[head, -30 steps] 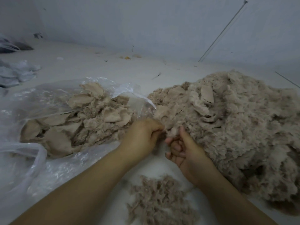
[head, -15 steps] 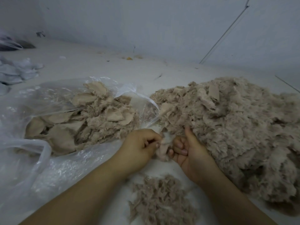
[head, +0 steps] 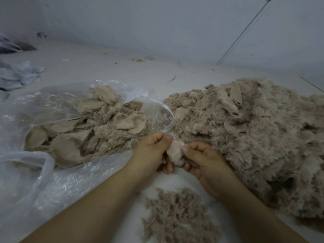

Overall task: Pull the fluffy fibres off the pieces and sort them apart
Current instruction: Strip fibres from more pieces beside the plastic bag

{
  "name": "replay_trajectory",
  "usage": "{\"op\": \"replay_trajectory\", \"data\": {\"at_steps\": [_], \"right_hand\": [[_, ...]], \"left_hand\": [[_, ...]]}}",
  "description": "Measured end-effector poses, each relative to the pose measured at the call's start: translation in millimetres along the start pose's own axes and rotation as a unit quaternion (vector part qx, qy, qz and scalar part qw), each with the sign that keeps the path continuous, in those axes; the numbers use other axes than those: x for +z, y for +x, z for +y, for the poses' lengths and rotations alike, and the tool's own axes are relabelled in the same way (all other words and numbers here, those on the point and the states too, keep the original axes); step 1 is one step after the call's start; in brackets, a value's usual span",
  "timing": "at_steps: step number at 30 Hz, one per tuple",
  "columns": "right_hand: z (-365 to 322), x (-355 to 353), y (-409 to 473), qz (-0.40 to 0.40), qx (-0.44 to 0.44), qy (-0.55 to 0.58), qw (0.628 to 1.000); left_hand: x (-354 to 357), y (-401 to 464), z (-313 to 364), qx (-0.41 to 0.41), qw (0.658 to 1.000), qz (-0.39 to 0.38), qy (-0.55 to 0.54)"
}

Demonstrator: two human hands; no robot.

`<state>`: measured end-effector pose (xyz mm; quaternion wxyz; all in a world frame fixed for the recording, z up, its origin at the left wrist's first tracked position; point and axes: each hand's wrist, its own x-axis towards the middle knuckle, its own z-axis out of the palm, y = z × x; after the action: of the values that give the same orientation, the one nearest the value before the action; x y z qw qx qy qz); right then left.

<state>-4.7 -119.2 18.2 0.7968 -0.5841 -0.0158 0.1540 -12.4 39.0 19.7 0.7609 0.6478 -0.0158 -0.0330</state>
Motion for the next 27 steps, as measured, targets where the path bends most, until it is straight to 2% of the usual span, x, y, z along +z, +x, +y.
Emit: {"op": "replay_trajectory", "data": {"at_steps": [3,7,11,17,20,22,24,26,27], "right_hand": [[1.5,-0.3,0.0,0.006,0.001,0.007,1.0],[1.9,0.1,-2.9,-0.037,-0.028,-0.036,0.998],[3.1,-0.6,-2.5,-0.03,-0.037,-0.065,0.997],[1.8,2.5,-3.7,-0.012,-0.012,-0.026,1.0],[0.4,3.5,-1.7,0.003,0.005,0.045,0.999],[0.0,3.7,-1.9,0.007,-0.002,0.057,0.998],[0.4,3.8,-2.4,-0.005,-0.017,0.04,0.999],[1.0,2.7,-3.4,-0.008,-0.022,0.023,0.999],[1.7,1.3,-3.5,-0.007,-0.026,0.019,0.999]], "left_hand": [[-1.9,1.8,-2.0,0.005,1.0,-0.014,0.019],[-1.9,2.5,-2.6,0.015,0.999,-0.014,0.025],[1.4,3.1,-0.9,0.016,1.0,-0.006,-0.019],[-6.4,11.8,-8.9,0.046,0.993,0.11,-0.024],[-15.9,14.7,-4.8,0.068,0.988,0.138,-0.001],[-23.6,9.3,-0.1,0.061,0.995,0.068,0.028],[-26.7,1.0,7.6,-0.006,0.994,-0.102,0.026],[-28.2,-6.2,15.6,-0.074,0.962,-0.256,0.05],[-28.7,-9.0,18.9,-0.086,0.951,-0.287,0.073]]}}
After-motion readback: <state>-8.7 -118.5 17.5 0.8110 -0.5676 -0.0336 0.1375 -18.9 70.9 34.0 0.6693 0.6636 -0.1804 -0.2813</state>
